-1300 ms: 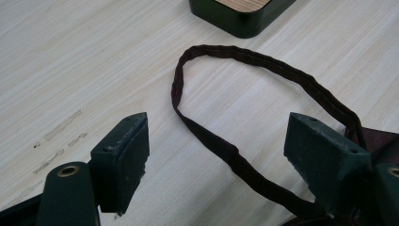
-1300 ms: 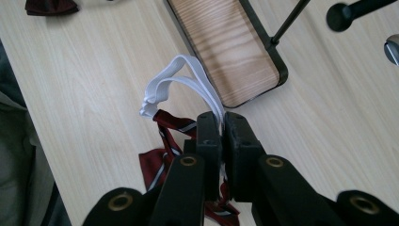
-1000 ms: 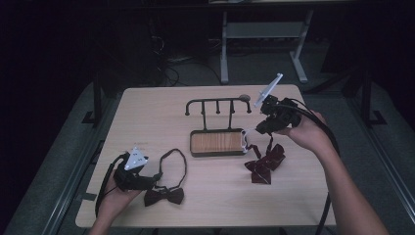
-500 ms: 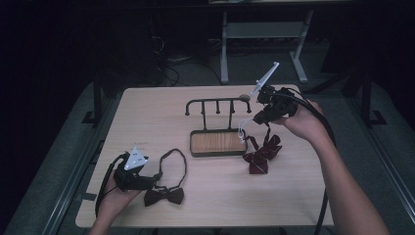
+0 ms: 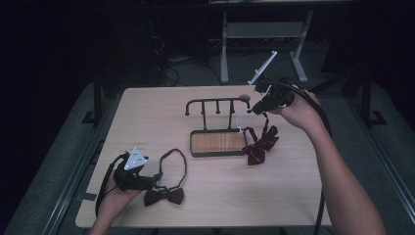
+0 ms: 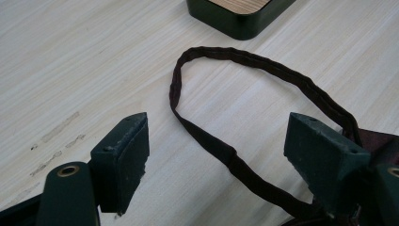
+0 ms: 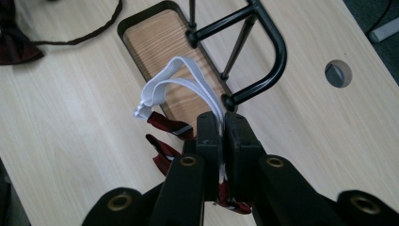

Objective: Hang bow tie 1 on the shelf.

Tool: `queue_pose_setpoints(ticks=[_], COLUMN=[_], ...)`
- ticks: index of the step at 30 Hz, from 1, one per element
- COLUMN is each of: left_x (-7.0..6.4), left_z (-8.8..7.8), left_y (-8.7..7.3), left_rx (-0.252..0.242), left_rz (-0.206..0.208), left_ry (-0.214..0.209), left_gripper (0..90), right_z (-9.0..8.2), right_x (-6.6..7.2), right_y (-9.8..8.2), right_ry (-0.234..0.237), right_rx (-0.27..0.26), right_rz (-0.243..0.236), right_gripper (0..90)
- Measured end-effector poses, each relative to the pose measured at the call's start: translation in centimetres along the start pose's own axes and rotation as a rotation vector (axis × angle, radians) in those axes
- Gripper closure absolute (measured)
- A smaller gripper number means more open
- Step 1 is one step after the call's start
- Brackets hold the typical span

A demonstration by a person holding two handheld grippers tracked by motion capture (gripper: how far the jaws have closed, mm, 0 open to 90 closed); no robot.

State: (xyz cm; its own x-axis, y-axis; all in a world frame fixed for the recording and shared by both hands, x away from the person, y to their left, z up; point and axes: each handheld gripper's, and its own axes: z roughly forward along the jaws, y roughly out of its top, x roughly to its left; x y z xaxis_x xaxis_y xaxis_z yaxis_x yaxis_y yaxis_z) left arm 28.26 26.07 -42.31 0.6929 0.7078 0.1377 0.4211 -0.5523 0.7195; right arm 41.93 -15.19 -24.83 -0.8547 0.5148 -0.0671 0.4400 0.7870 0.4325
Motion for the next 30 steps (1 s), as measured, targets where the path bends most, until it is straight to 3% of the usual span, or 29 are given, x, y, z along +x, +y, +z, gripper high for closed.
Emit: queue_pose_setpoints(ticks=[9, 17, 30], left_x=[0.0, 0.0, 0.0], left_z=[0.0, 0.1, 0.0], left_y=[0.0, 0.0, 0.0], left_rx=[-0.001, 0.001, 0.000], left_rz=[0.000, -0.001, 0.002], left_ry=[-0.002, -0.005, -0.005], left_gripper=[23.1, 23.0, 23.1], right_z=[0.6, 1.1, 1.9], right_x=[-1.4, -2.7, -3.2], right_y=[0.6, 0.5, 0.3], right_ry=[-0.016, -0.015, -0.012], right_rx=[0.006, -0.019, -0.012], right_rz=[0.045, 0.091, 0.109], right_gripper=[84.5, 84.3, 83.4])
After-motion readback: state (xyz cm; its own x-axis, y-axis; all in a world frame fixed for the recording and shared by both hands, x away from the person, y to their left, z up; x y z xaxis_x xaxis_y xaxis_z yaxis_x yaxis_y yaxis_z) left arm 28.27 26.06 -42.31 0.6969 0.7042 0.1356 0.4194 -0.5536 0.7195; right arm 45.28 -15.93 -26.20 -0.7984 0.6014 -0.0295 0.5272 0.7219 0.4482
